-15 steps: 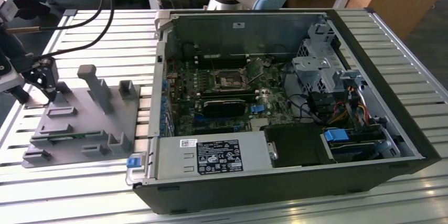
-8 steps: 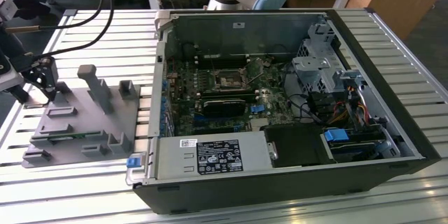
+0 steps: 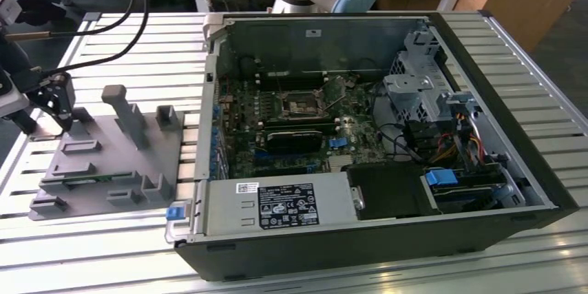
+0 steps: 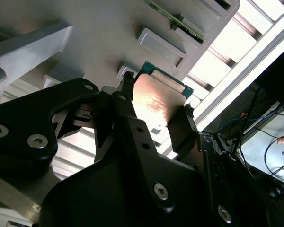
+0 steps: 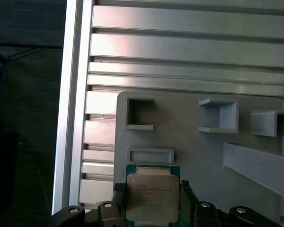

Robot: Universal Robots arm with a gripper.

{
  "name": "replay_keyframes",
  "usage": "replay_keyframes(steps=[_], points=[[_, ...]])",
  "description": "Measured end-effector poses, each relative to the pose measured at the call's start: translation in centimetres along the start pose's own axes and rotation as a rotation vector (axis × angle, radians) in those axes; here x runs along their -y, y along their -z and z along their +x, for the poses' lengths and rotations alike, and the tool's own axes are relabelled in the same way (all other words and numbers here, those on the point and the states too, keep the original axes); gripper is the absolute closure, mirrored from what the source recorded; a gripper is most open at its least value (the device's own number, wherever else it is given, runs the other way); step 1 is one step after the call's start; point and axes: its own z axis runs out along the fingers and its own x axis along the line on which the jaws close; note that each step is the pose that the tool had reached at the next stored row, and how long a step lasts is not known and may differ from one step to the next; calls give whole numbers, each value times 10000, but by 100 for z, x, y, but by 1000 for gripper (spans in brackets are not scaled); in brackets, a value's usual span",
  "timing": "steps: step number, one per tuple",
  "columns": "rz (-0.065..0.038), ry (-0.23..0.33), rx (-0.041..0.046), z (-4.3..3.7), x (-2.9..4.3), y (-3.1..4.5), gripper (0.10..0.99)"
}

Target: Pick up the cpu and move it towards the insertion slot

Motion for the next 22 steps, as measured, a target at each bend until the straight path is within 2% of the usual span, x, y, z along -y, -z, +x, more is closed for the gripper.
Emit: replay_keyframes(steps=[22], points=[[0,0,0,1,-2,62,545]])
